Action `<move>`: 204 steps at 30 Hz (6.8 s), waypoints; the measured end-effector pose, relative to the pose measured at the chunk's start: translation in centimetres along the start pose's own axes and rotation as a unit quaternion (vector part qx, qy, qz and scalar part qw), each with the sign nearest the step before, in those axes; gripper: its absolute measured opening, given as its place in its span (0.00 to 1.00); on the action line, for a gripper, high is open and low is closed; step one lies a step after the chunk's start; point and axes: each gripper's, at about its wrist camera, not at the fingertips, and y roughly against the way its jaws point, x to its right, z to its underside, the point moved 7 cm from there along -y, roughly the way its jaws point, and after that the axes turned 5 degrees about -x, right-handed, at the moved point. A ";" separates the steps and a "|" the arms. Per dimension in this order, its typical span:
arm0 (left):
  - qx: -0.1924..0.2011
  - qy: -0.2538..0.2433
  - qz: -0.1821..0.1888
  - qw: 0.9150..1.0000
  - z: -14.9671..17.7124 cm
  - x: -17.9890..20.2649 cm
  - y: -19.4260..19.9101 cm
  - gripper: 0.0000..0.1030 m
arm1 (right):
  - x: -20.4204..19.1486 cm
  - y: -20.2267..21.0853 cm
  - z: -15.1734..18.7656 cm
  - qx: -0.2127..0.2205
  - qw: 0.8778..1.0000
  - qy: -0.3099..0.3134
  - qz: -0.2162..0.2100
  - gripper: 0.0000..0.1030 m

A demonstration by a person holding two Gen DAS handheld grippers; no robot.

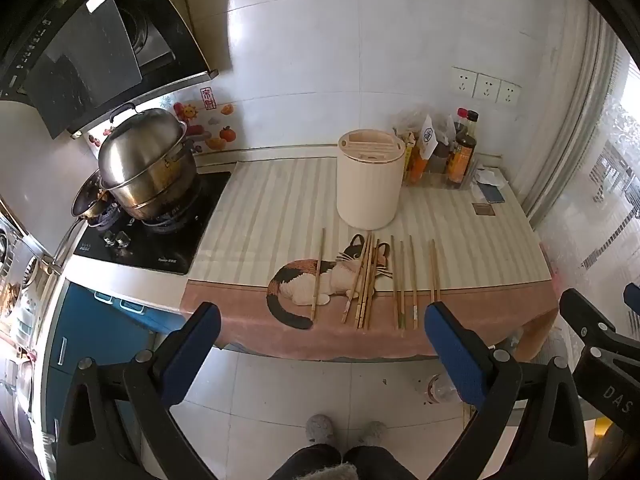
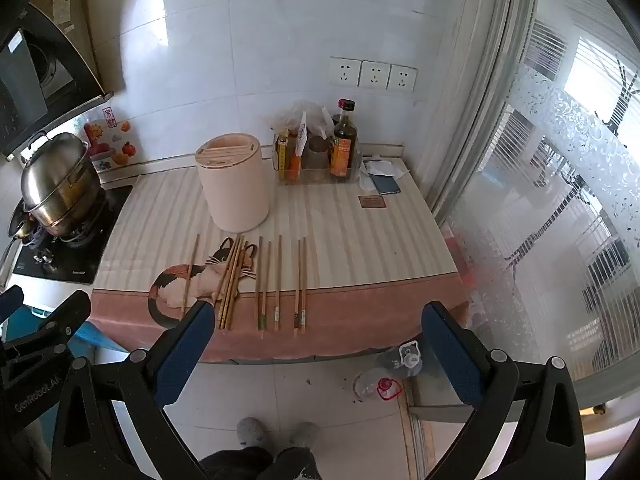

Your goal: Organize utensils

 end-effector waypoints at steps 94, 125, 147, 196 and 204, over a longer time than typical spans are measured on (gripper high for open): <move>0.025 0.010 0.008 1.000 0.2 -0.9 1.8 1.00 | -1.0 2.7 1.0 0.035 0.999 0.006 -0.005 1.00; -0.230 0.001 0.014 0.973 -2.2 -2.8 -35.1 0.58 | -2.6 -31.6 -1.3 -0.177 0.977 -0.086 -0.076 0.45; -0.327 0.018 0.085 0.941 -1.5 2.1 -41.4 0.04 | -1.8 -45.4 -0.5 -0.316 0.936 -0.150 -0.033 0.26; -0.167 0.086 -0.014 0.982 -11.5 6.0 -34.2 0.04 | -4.9 -44.7 -9.6 -0.256 0.964 -0.054 -0.042 0.07; -0.059 0.137 0.045 0.988 -17.7 3.9 -26.3 0.04 | -4.9 -39.4 -15.8 -0.175 0.977 -0.081 -0.095 0.07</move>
